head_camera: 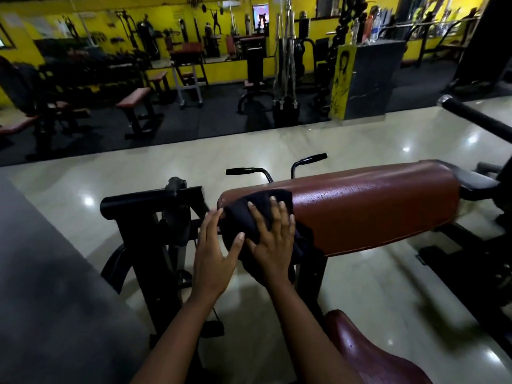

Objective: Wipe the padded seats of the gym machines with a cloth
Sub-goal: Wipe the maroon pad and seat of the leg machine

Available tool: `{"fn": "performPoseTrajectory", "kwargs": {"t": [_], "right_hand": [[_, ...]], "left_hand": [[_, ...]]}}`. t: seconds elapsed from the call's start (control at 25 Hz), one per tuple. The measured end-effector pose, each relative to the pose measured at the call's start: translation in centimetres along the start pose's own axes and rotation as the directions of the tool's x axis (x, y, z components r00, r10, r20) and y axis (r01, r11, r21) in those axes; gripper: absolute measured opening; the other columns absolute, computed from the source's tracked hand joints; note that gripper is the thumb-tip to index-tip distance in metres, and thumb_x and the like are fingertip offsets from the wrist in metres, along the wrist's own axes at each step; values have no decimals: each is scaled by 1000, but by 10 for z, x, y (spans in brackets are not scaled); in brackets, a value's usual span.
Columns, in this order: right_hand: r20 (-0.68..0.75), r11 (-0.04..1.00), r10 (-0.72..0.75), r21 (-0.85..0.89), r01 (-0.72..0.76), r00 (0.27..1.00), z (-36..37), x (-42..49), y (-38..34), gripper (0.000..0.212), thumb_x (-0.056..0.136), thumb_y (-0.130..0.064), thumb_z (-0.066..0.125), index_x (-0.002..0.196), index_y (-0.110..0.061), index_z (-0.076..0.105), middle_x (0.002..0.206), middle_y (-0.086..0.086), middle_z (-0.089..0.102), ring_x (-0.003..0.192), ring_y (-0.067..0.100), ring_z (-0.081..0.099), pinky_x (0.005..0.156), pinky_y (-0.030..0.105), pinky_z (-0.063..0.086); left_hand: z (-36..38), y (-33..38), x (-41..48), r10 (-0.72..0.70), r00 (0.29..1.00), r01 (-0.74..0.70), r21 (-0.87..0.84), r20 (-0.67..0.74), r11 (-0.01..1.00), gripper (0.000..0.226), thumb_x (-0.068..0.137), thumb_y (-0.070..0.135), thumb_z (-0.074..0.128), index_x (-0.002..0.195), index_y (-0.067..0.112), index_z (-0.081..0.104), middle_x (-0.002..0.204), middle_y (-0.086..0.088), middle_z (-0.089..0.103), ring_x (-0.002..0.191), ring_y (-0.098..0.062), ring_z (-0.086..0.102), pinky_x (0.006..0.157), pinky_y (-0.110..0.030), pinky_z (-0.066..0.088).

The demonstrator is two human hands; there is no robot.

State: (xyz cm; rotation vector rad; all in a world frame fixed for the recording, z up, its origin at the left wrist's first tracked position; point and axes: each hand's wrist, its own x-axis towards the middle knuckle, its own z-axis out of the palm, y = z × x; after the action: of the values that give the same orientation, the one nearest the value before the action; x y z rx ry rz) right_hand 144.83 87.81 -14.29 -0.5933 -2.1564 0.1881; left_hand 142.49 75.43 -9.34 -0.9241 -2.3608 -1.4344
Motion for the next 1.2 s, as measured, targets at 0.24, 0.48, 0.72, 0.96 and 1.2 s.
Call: {"fn": "performPoseTrajectory", "kwargs": {"t": [0.24,0.48,0.72,0.96,1.2], "right_hand": [[-126,976,216,9,-216,968,-10,24,47,64,72,-48,46,134,-32,38,147,8,25,136,28,22,109,45,14],[-68,988,-116,-111,108,991,-8,28,58,67,68,-56,46,132,-37,40,142,5,34,130,24,32,106,46,18],[-162,956,265,-81,-281,950,-17,47,71,62,68,-50,48,127,-34,49,141,11,46,132,26,30,107,47,14],[-35,991,-98,-90,95,995,-16,34,62,72,63,-57,51,132,-38,42,142,3,37,131,23,34,107,46,19],[-109,983,47,-169,-65,993,-57,72,187,55,72,-54,47,124,-36,47,132,8,52,125,26,37,103,43,23]], "left_hand": [[17,-20,71,262,845,-501,522,466,690,111,59,78,43,146,13,18,150,-14,33,140,-31,31,118,-39,3],[26,-39,82,264,806,-547,498,529,672,118,49,82,48,141,10,31,139,-17,48,129,-29,41,111,-35,18],[27,-39,82,217,811,-523,508,543,684,121,48,88,46,142,13,32,141,-14,46,128,-29,43,110,-39,20],[30,-16,76,155,825,-502,579,543,643,117,48,80,45,138,6,35,134,-20,49,127,-30,37,109,-41,17],[97,45,103,293,694,-679,464,658,569,120,54,89,46,148,18,24,148,-9,39,135,-23,41,114,-37,25]]}}
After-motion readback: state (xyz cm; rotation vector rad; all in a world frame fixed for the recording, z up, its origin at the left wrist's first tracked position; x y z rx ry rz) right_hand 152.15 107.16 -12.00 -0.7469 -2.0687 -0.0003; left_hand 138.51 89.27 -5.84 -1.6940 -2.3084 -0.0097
